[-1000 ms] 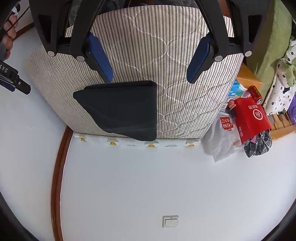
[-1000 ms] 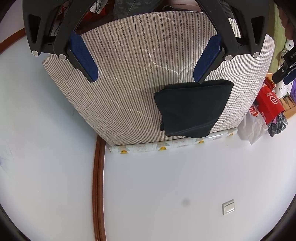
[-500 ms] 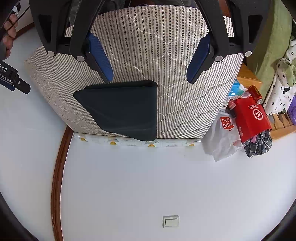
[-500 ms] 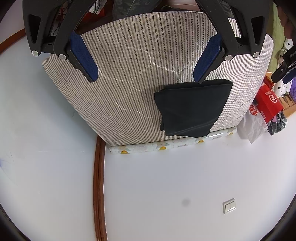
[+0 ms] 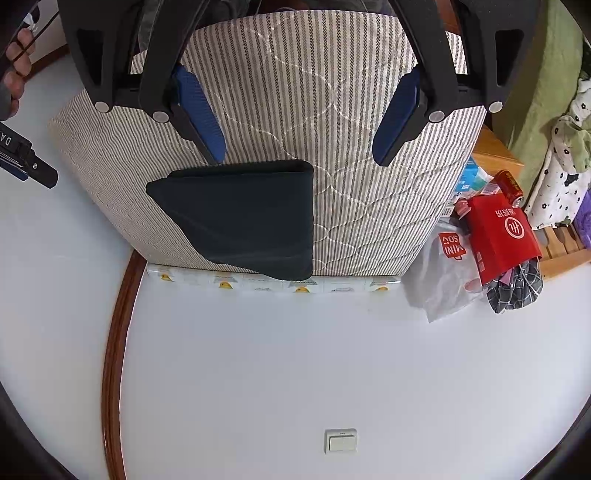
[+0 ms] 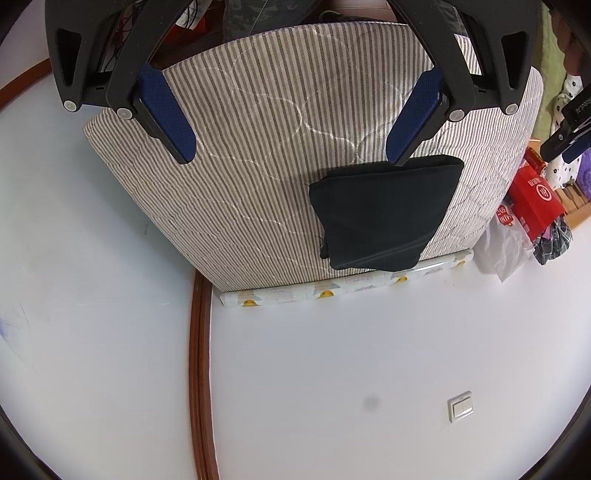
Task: Fold small clothes
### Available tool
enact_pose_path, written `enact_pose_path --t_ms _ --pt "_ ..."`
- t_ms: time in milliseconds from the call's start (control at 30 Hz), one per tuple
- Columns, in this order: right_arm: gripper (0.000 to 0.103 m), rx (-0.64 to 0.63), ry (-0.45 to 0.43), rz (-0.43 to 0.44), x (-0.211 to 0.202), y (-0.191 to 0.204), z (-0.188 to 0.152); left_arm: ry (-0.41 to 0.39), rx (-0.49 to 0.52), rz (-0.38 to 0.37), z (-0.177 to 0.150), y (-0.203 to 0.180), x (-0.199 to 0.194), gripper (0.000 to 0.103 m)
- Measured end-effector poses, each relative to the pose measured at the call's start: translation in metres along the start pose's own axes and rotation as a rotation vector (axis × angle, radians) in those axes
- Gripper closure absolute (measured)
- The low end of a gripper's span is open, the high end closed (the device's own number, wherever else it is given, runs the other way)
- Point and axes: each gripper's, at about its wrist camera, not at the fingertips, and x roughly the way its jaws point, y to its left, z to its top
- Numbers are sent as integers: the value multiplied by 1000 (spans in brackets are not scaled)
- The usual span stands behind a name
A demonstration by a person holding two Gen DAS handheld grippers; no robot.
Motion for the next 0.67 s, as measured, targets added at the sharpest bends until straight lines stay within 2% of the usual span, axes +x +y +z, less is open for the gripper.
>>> enact_pose_path --t_ms 667 --pt "2 -2 -3 3 0 3 2 3 12 -4 2 4 2 22"
